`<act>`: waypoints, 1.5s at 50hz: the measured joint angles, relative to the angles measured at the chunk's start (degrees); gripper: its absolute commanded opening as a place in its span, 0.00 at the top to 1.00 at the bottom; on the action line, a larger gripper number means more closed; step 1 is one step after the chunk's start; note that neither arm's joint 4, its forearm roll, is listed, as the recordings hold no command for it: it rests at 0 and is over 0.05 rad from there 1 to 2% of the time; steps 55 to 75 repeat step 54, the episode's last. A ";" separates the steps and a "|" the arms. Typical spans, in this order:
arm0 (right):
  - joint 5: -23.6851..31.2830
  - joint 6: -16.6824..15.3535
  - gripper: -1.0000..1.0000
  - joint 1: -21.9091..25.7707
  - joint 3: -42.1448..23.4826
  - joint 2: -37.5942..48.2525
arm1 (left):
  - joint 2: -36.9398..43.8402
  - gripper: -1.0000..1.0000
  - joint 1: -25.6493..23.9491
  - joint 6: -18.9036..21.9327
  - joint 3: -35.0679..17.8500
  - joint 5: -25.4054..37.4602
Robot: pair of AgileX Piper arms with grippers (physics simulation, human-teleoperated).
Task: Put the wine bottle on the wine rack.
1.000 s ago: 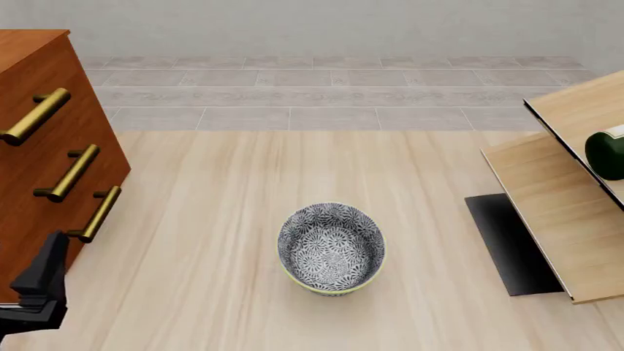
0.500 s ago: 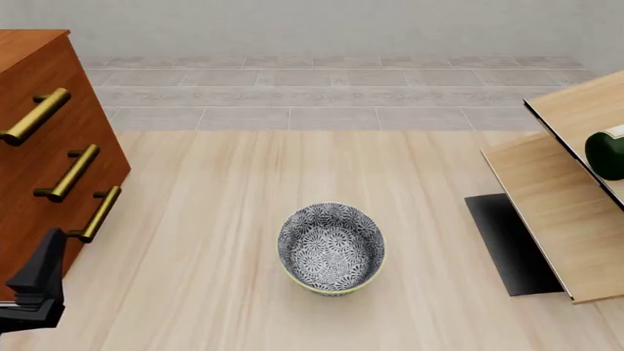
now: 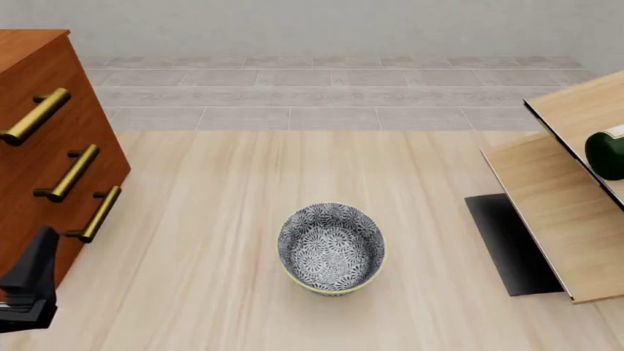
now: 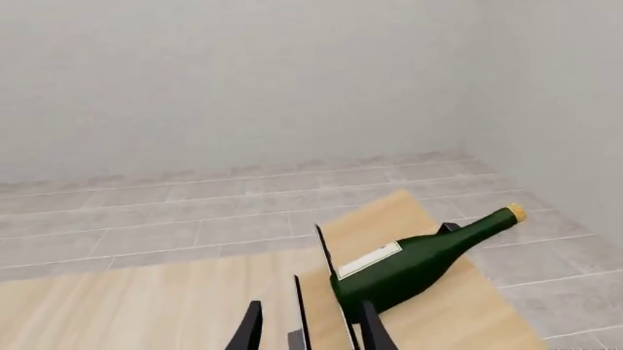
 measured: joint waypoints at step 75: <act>11.83 -0.52 0.00 1.75 -0.15 -11.64 | -1.27 0.00 -0.23 1.08 -5.22 4.03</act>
